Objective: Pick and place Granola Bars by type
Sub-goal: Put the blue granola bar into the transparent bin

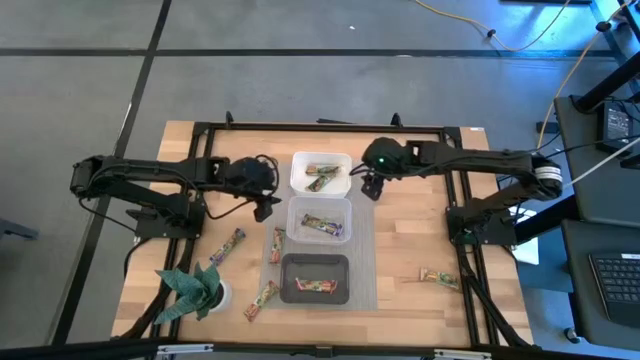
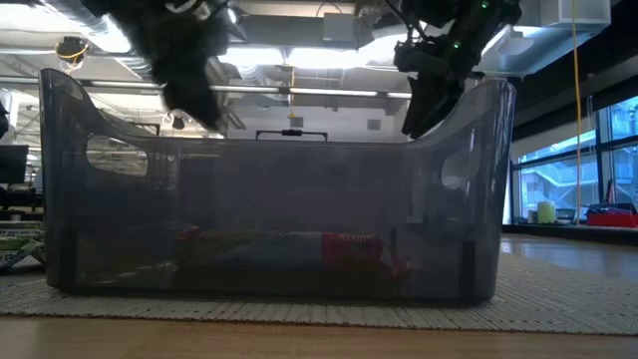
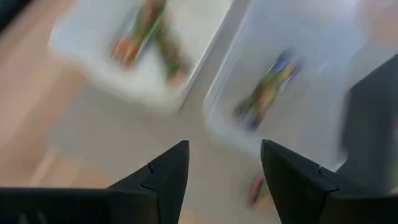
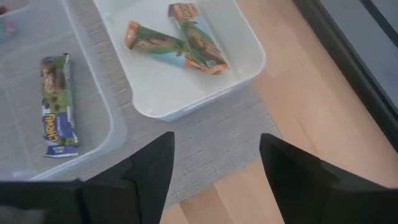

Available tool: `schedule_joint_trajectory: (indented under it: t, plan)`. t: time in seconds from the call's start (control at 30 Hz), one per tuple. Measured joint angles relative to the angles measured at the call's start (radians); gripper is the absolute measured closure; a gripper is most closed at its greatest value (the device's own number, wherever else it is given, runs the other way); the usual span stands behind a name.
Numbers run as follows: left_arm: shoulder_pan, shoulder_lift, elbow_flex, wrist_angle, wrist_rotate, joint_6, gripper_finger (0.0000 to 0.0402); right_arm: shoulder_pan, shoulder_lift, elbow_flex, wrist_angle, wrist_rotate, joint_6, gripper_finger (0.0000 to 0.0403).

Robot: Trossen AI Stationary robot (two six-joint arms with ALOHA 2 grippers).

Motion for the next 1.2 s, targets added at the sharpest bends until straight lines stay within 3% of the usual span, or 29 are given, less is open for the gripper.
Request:
schedule_joint_trajectory:
  t: [0.2, 0.37, 0.6, 0.8, 1.2]
  plan:
    - [-0.047, 0.000, 0.000, -0.284, -0.035, -0.194, 0.0210, -0.016, -0.019, -0.027, 0.016, 0.001, 0.024, 0.0163]
    - [-0.126, 0.021, 0.000, -0.417, -0.036, -0.368, 0.0210, -0.016, -0.016, -0.027, 0.043, 0.001, 0.021, 0.0163]
    - [-0.246, 0.128, 0.000, -0.429, -0.026, -0.539, 0.0210, -0.017, -0.016, -0.027, 0.078, 0.001, 0.018, 0.0163]
    - [-0.300, 0.248, 0.000, -0.456, 0.054, -0.705, 0.0210, -0.017, -0.016, -0.027, 0.081, 0.001, 0.019, 0.0163]
    - [-0.389, 0.366, 0.000, -0.455, 0.132, -0.825, 0.0210, -0.017, -0.016, -0.027, 0.087, 0.001, 0.019, 0.0163]
